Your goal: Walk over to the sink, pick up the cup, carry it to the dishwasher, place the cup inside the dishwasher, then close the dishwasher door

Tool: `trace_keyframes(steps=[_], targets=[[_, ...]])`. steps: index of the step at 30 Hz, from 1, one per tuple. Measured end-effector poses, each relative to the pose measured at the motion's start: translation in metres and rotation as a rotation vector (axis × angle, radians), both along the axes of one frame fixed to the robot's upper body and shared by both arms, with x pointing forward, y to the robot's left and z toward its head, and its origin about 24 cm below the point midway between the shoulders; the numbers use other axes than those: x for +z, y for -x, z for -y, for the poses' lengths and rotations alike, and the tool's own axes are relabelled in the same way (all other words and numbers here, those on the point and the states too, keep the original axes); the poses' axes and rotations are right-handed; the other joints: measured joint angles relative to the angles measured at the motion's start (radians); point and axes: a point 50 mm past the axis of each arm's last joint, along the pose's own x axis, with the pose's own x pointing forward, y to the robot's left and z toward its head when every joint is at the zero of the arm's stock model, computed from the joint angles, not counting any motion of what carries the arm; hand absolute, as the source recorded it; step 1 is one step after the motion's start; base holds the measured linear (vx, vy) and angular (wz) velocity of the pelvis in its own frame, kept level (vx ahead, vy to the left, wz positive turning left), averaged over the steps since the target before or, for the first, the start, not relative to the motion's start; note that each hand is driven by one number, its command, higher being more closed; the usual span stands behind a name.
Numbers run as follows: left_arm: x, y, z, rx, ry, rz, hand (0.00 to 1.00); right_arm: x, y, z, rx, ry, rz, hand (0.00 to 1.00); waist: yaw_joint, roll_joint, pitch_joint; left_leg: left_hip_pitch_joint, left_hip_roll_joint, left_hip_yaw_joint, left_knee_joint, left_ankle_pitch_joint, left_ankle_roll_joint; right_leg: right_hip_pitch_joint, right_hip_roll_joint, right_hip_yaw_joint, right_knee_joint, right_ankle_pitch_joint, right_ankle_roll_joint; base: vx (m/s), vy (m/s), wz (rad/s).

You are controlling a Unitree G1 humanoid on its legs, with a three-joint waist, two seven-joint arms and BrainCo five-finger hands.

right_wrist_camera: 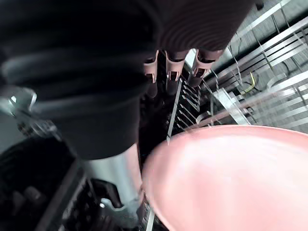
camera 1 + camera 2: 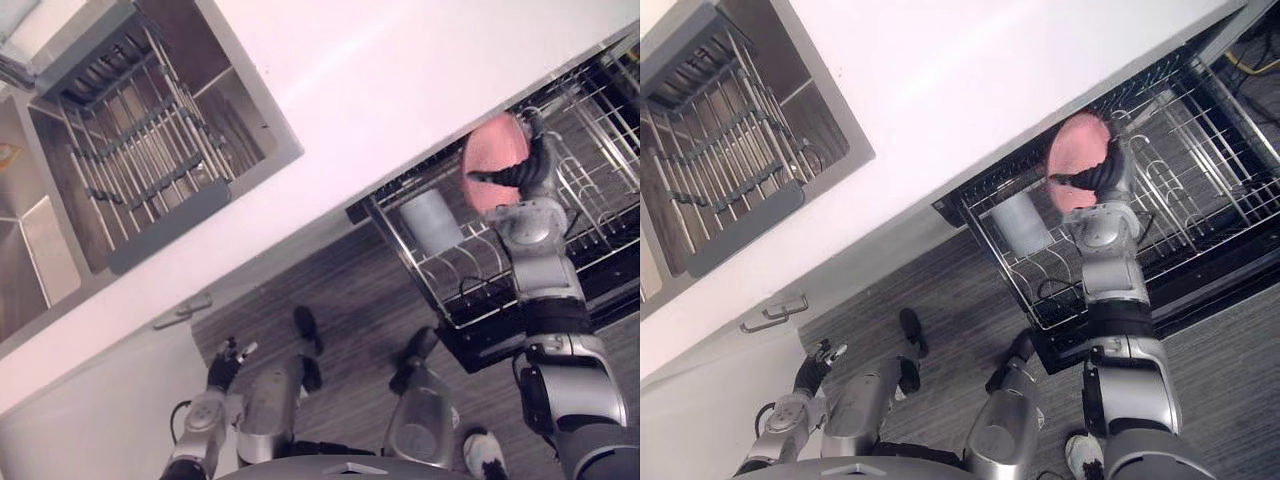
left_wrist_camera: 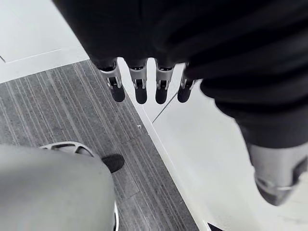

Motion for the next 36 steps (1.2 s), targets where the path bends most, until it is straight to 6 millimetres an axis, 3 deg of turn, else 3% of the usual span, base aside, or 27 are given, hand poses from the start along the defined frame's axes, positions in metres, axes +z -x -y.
trace_keyframes(steps=[2,4,5,7,9,12,13,16,19,22,25,26,29,36], targets=[[-0.001,0.003,-0.003,0.012,-0.003,-0.002,0.00,-0.005,0.012,0.004,-0.021,-0.048,0.041,0.00,-0.011,-0.028,-0.013,0.012,0.000,0.009,-0.017,-0.002,-0.014,0.000,0.003,0.001,-0.004,0.000,0.000,-0.02,0.016,-0.14],[-0.002,0.006,-0.006,0.033,-0.007,-0.009,0.00,-0.022,0.024,0.014,-0.077,-0.118,0.042,0.00,-0.018,-0.059,-0.030,0.031,0.000,0.025,-0.035,-0.014,-0.030,0.000,0.006,0.002,-0.007,-0.007,0.001,-0.02,0.016,-0.21],[-0.003,0.009,-0.010,0.053,-0.017,-0.019,0.00,-0.041,0.038,0.024,-0.135,-0.187,0.032,0.00,-0.034,-0.086,-0.049,0.038,-0.007,0.027,-0.047,-0.017,-0.033,0.003,0.004,0.000,-0.015,-0.010,0.004,-0.02,0.012,-0.10],[-0.005,0.013,-0.013,0.069,-0.025,-0.034,0.00,-0.066,0.058,0.038,-0.228,-0.257,0.007,0.00,-0.047,-0.109,-0.061,0.063,-0.012,0.034,-0.053,-0.017,-0.033,0.030,0.003,-0.002,-0.027,-0.010,0.004,-0.02,0.009,-0.07],[-0.008,0.022,-0.019,0.105,-0.029,-0.055,0.00,-0.087,0.076,0.050,-0.302,-0.354,-0.003,0.00,-0.059,-0.124,-0.088,0.088,-0.016,0.048,-0.069,-0.018,-0.032,0.048,0.003,-0.009,-0.036,-0.017,0.014,-0.03,-0.007,-0.08],[-0.015,0.034,-0.020,0.120,-0.035,-0.104,0.00,-0.110,0.105,0.070,-0.414,-0.508,0.010,0.00,-0.091,-0.123,-0.119,0.105,-0.014,0.048,-0.069,-0.018,-0.032,0.069,0.003,-0.021,-0.035,-0.018,0.016,-0.03,-0.015,0.04],[-0.016,0.038,-0.020,0.124,-0.037,-0.119,0.00,-0.121,0.116,0.075,-0.449,-0.565,0.006,1.00,-0.098,-0.121,-0.133,0.105,-0.013,0.050,-0.069,-0.018,-0.031,0.070,0.003,-0.023,-0.033,-0.019,0.017,-0.03,-0.016,0.04],[-0.018,0.040,-0.020,0.125,-0.039,-0.130,0.00,-0.153,0.131,0.082,-0.509,-0.734,-0.042,1.00,-0.105,-0.120,-0.140,0.118,-0.013,0.051,-0.069,-0.015,-0.029,0.081,0.001,-0.023,-0.028,-0.019,0.017,0.00,0.000,0.00],[-0.019,0.042,-0.019,0.116,-0.044,-0.139,0.00,-0.178,0.135,0.080,-0.493,-0.899,-0.086,1.00,-0.107,-0.112,-0.145,0.115,-0.016,0.051,-0.069,-0.012,-0.025,0.078,-0.005,-0.026,-0.019,-0.019,0.016,-0.04,-0.008,0.05],[-0.020,0.042,-0.017,0.112,-0.041,-0.149,0.00,-0.182,0.129,0.076,-0.427,-0.959,-0.097,1.00,-0.106,-0.094,-0.146,0.092,-0.023,0.050,-0.069,-0.006,-0.019,0.052,-0.019,-0.027,-0.001,-0.020,0.016,-0.03,0.010,0.08],[-0.019,0.040,-0.013,0.094,-0.037,-0.142,0.00,-0.175,0.106,0.073,-0.338,-0.959,-0.116,1.00,-0.105,-0.064,-0.129,0.056,-0.036,0.049,-0.069,0.004,-0.005,0.007,-0.038,-0.026,0.022,-0.017,0.014,-0.03,0.022,0.07],[-0.018,0.038,-0.010,0.080,-0.033,-0.131,0.00,-0.168,0.091,0.071,-0.290,-0.943,-0.123,1.00,-0.099,-0.045,-0.115,0.041,-0.041,0.048,-0.069,0.009,-0.004,-0.008,-0.044,-0.025,0.026,-0.014,0.013,-0.01,0.009,0.06],[-0.015,0.034,-0.005,0.075,-0.024,-0.096,0.00,-0.148,0.073,0.078,-0.247,-0.892,-0.116,1.00,-0.093,-0.009,-0.081,0.016,-0.049,0.045,-0.069,0.016,0.004,-0.032,-0.052,-0.024,0.027,-0.002,0.013,-0.01,0.008,0.04],[-0.014,0.032,-0.001,0.057,-0.015,-0.078,0.00,-0.106,0.034,0.083,-0.167,-0.711,-0.177,1.00,-0.093,0.015,-0.068,-0.026,-0.071,-0.015,-0.069,0.038,0.016,-0.063,-0.076,-0.044,0.048,0.007,0.011,0.01,-0.003,0.11]])
